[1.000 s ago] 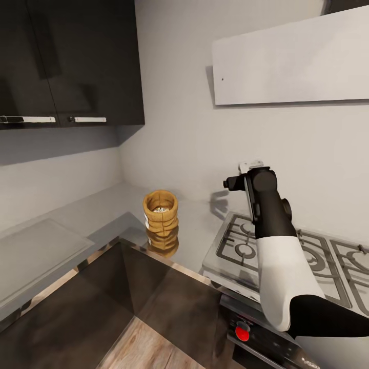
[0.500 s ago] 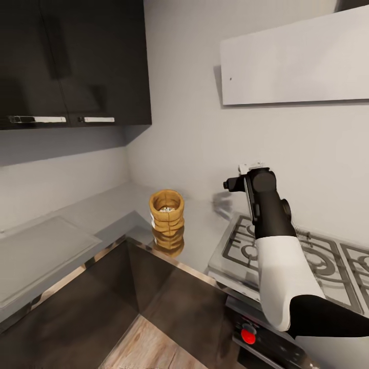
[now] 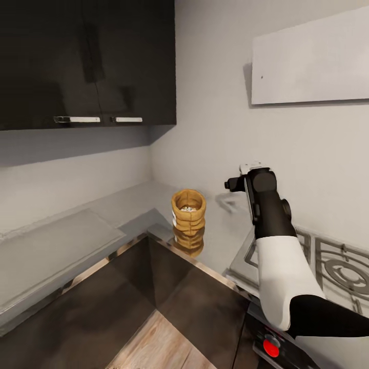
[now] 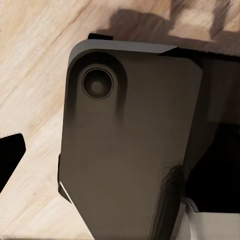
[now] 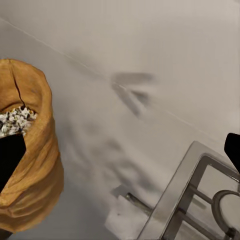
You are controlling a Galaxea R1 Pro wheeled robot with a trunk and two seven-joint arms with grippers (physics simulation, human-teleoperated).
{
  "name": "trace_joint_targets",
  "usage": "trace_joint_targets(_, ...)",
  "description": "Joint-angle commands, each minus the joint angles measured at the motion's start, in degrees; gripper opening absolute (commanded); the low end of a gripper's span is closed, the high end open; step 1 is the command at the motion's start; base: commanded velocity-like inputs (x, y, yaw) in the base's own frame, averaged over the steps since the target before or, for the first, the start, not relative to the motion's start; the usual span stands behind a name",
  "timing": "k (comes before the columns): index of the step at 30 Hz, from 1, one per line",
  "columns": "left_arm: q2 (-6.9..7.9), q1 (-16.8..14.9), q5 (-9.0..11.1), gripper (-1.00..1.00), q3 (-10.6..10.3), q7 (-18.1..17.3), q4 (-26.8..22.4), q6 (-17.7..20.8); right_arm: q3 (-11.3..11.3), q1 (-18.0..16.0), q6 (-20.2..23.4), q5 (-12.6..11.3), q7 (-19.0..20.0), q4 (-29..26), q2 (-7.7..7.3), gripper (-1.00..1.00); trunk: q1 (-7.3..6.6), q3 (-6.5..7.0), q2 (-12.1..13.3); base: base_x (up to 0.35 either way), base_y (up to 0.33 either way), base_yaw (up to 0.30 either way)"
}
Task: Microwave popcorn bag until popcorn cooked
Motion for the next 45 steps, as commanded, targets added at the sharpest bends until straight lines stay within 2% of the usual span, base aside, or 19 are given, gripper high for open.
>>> trace_joint_targets(1, -0.02, -0.02, 0.50, 1.00, 0.19, 0.04, 0.00, -0.13, -0.12, -0.05, 0.16, 0.56, 0.48, -0.03, 0.05, 1.00, 0.01, -0.07, -0.05, 0.000, 0.000, 0.276)
trace_joint_targets(9, -0.02, -0.02, 0.50, 1.00, 0.19, 0.04, 0.00, -0.13, -0.26, -0.05, 0.16, 0.40, 0.50, -0.65, 0.05, 1.00, 0.01, -0.07, -0.05, 0.000, 0.000, 0.277)
trace_joint_targets(11, -0.02, -0.02, 0.50, 1.00, 0.19, 0.04, 0.00, -0.13, -1.34, -0.05, 0.16, 0.38, 0.77, -0.77, 0.05, 1.00, 0.01, -0.07, -0.05, 0.000, 0.000, 0.282)
trace_joint_targets(12, -0.02, -0.02, 0.50, 1.00, 0.19, 0.04, 0.00, -0.13, -2.75, -0.05, 0.16, 0.37, 0.96, -0.76, 0.05, 1.00, 0.01, -0.07, -0.05, 0.000, 0.000, 0.284)
trace_joint_targets(14, -0.02, -0.02, 0.50, 1.00, 0.19, 0.04, 0.00, -0.13, -7.68, -0.05, 0.16, 0.42, 1.29, -0.76, 0.05, 1.00, 0.01, -0.07, -0.05, 0.000, 0.000, 0.284)
trace_joint_targets(17, -0.02, -0.02, 0.50, 1.00, 0.19, 0.04, 0.00, -0.13, -9.19, -0.05, 0.16, 0.89, 0.76, -0.90, 0.05, 1.00, 0.01, -0.07, -0.05, 0.000, 0.000, 0.285)
trace_joint_targets(29, -0.02, -0.02, 0.50, 1.00, 0.19, 0.04, 0.00, -0.13, -9.16, -0.05, 0.16, 1.62, -0.66, -0.99, 0.05, 1.00, 0.01, -0.07, -0.05, 0.000, 0.000, 0.276)
trace_joint_targets(45, -0.02, -0.02, 0.50, 1.00, 0.19, 0.04, 0.00, -0.13, -9.50, -0.05, 0.16, 1.23, -3.88, 1.87, 0.05, 1.00, 0.01, -0.07, -0.05, 0.000, 0.000, 0.008)
